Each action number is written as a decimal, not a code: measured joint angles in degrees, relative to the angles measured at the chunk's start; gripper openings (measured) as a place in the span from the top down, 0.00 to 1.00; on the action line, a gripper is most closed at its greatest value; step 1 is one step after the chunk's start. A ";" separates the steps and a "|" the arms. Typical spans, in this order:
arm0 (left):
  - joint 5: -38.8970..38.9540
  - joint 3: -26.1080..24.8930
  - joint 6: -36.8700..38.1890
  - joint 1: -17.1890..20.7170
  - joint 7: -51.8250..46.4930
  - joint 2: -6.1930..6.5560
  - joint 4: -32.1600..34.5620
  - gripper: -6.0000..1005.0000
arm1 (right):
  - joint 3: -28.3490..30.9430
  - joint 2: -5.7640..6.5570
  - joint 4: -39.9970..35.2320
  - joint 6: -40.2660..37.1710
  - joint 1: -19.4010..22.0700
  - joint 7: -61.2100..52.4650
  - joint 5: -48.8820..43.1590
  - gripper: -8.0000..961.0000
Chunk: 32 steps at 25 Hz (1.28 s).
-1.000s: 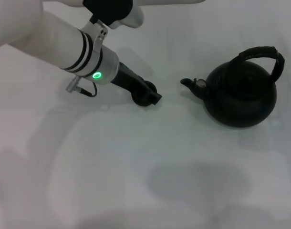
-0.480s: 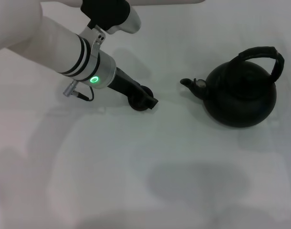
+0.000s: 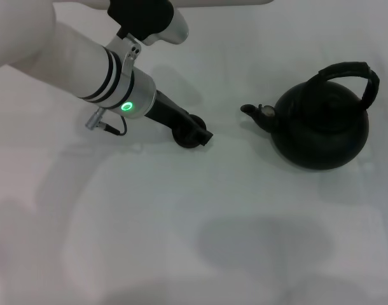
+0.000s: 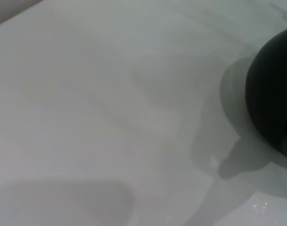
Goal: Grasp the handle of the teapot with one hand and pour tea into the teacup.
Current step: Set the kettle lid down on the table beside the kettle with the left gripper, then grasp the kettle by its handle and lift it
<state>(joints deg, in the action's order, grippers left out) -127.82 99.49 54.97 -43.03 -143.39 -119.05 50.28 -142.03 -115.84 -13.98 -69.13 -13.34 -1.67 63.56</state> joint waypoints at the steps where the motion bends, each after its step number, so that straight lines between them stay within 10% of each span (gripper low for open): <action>1: 0.00 0.00 0.00 0.00 0.00 0.00 0.00 0.30 | 0.00 0.00 0.00 0.00 0.00 0.00 0.00 0.10; 14: -0.27 -1.33 -0.30 0.81 0.14 0.18 2.84 0.14 | 0.00 0.00 0.05 -0.88 0.10 0.00 0.08 0.11; 32: 21.98 -3.17 -24.73 18.29 26.02 0.01 15.30 0.13 | -0.12 -0.17 -0.14 -7.92 3.38 -0.03 -0.32 0.13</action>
<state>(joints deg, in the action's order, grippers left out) -105.84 96.31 30.24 -24.74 -117.37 -119.05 65.58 -142.14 -116.01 -14.12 -77.04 -9.97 -1.70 63.25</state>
